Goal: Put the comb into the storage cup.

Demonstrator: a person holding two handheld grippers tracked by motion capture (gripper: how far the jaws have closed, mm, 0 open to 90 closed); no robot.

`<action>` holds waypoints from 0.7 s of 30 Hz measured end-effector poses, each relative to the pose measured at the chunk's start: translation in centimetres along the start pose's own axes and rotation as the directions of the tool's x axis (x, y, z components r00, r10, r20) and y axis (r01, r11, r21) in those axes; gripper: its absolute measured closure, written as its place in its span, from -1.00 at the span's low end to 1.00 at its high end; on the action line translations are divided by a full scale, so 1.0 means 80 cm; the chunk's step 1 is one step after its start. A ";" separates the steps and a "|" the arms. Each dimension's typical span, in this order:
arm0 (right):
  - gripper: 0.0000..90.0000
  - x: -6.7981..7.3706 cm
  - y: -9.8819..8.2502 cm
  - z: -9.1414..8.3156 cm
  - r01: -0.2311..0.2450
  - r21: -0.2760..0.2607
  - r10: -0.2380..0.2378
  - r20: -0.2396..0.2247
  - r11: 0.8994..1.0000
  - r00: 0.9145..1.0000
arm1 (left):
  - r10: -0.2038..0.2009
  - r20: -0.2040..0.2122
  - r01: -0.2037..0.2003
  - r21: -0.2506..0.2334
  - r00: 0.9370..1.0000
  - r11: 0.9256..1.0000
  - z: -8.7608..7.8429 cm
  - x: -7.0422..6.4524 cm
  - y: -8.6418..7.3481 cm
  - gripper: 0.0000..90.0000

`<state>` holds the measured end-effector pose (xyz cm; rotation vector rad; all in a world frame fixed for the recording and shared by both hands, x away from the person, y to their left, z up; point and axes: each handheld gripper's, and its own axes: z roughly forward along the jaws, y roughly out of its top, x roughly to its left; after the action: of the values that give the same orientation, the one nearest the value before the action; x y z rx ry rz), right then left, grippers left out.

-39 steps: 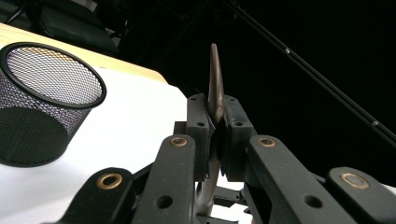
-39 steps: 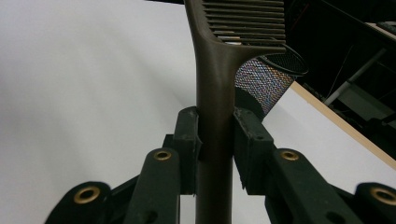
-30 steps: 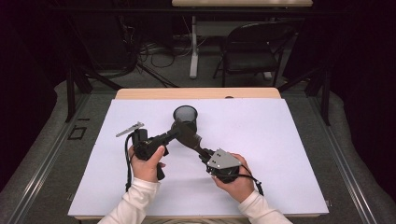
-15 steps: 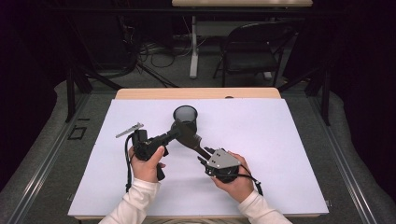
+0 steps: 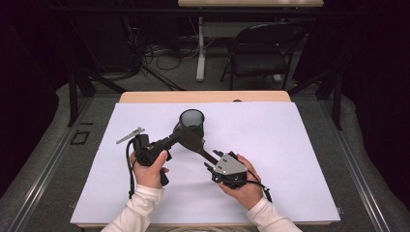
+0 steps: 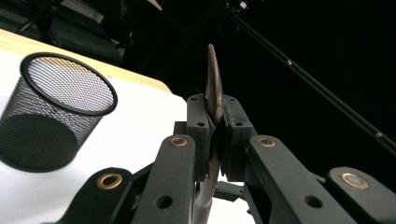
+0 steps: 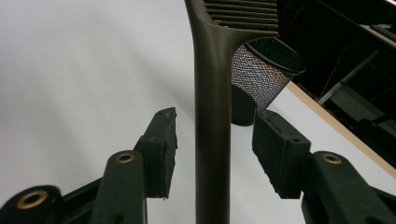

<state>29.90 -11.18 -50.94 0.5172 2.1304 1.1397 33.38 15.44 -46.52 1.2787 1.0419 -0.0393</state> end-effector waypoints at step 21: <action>-0.25 -0.006 0.000 -0.001 -0.068 -0.030 0.069 0.017 0.997 0.997 | 0.002 -0.023 -0.004 -0.068 1.000 0.998 -0.017 0.013 0.012 0.88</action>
<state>30.18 -11.55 -50.76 0.5889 2.0917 1.1974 33.67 17.38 -46.41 1.2215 1.0523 0.0130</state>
